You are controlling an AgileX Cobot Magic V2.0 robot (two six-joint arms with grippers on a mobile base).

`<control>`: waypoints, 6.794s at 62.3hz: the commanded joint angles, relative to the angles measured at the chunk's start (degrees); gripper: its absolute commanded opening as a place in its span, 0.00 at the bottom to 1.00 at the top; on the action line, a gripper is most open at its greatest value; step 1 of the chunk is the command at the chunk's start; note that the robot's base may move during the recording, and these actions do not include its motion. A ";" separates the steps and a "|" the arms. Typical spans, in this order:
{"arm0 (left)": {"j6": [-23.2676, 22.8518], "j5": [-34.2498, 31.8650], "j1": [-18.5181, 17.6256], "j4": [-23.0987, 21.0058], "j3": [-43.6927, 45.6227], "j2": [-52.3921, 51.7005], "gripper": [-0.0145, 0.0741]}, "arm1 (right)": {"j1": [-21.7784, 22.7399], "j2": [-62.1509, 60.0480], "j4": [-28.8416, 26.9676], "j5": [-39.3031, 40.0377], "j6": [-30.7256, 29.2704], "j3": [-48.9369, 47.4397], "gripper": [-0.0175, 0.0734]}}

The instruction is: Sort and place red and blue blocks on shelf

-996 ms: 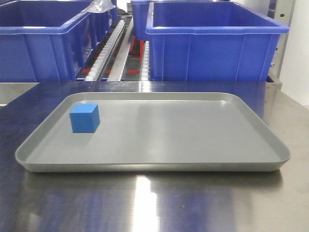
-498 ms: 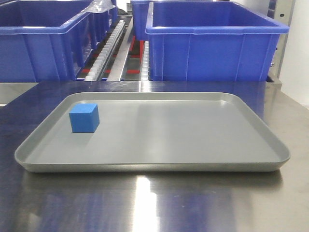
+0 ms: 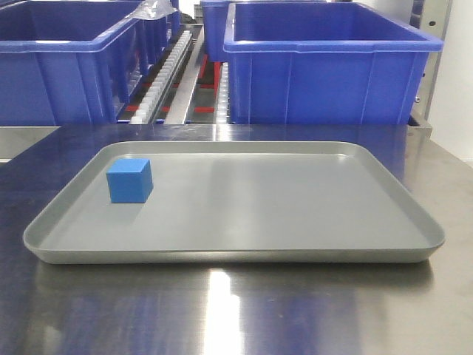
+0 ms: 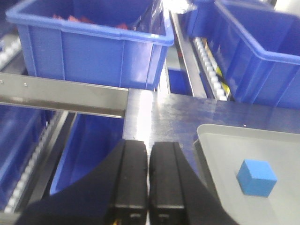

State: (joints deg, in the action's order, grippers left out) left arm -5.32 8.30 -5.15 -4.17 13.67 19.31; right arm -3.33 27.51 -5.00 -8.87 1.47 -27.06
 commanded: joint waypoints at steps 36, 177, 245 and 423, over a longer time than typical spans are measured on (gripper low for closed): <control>-11.16 17.79 -9.80 7.63 33.20 45.88 0.31 | 0.30 0.06 -0.25 5.52 -0.09 -1.91 0.64; -24.62 61.86 -25.09 5.04 82.16 89.06 0.64 | 0.30 0.06 -0.25 5.52 -0.09 -1.91 0.64; -24.62 59.97 -25.44 4.68 79.19 90.85 0.64 | 0.30 0.06 -0.25 5.52 -0.09 -1.91 0.64; 4.14 -8.30 -1.20 1.05 19.92 15.87 0.30 | 0.30 0.06 -0.25 5.52 -0.09 -1.91 0.64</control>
State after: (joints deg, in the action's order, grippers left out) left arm -1.30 6.09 -7.10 -2.15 33.38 37.95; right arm -3.33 27.51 -5.00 -8.78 1.58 -27.06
